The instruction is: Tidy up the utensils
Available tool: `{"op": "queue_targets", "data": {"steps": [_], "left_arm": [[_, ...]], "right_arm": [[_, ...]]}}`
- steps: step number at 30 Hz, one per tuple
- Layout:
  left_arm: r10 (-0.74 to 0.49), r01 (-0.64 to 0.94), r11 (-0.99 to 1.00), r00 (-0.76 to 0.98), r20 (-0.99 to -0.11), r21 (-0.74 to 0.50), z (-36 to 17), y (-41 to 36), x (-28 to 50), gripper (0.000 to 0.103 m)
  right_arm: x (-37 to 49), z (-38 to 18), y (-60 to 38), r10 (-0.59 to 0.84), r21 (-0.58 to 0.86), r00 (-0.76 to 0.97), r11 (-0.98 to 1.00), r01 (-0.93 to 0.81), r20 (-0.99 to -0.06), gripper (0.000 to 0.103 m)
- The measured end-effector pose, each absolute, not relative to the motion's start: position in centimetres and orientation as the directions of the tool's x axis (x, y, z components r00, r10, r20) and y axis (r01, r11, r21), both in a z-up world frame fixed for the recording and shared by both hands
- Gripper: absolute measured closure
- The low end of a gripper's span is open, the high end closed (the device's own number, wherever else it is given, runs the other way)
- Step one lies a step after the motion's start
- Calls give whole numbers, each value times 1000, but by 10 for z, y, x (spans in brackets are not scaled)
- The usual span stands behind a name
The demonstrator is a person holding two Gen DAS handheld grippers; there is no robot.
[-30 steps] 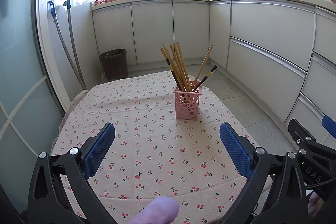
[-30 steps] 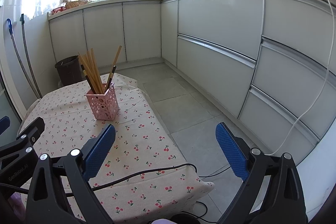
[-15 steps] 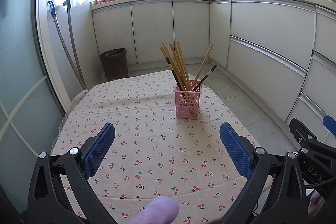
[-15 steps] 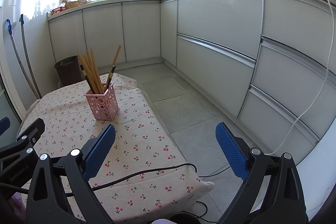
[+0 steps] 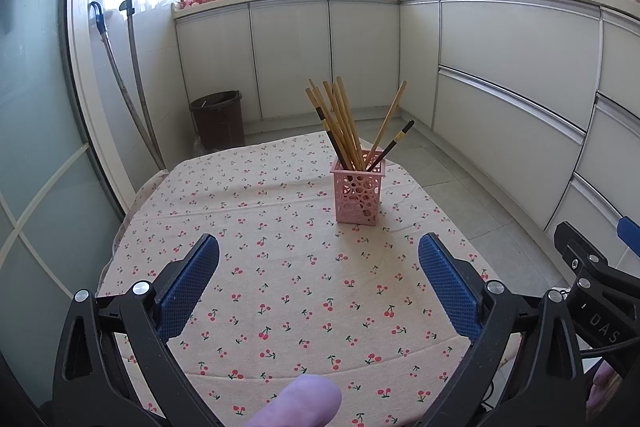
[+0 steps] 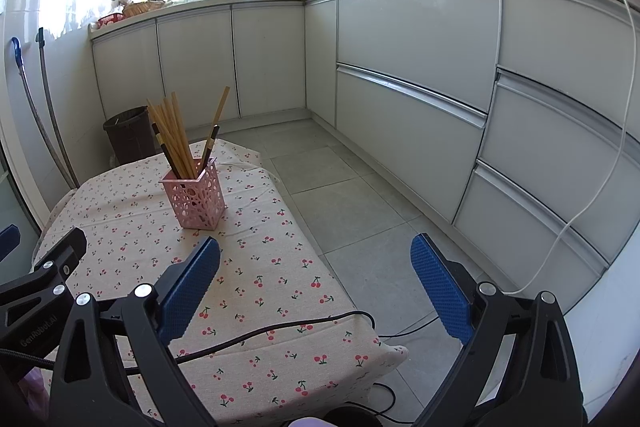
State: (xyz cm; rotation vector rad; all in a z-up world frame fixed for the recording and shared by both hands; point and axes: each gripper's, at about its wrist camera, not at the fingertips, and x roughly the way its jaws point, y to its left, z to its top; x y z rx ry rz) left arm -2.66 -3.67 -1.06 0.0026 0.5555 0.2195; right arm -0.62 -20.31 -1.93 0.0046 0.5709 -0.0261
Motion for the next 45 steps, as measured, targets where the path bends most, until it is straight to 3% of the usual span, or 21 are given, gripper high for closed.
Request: {"op": "queue_targets", "data": {"steps": [31, 41, 43, 45], "left_arm": [[215, -193, 977, 832, -511, 96, -13, -36, -27, 7], [187, -150, 982, 832, -522, 113, -17, -42, -25, 21], [182, -148, 983, 834, -521, 106, -17, -41, -26, 20], [189, -166, 982, 834, -519, 91, -14, -39, -25, 12]], "right_arm": [[-3, -25, -201, -23, 0, 827, 1000, 28, -561, 10], [-2, -25, -201, -23, 2, 825, 1000, 29, -565, 9], [-2, -26, -201, -23, 2, 823, 1000, 29, -567, 10], [-1, -26, -202, -23, 1, 822, 1000, 29, -569, 10]]}}
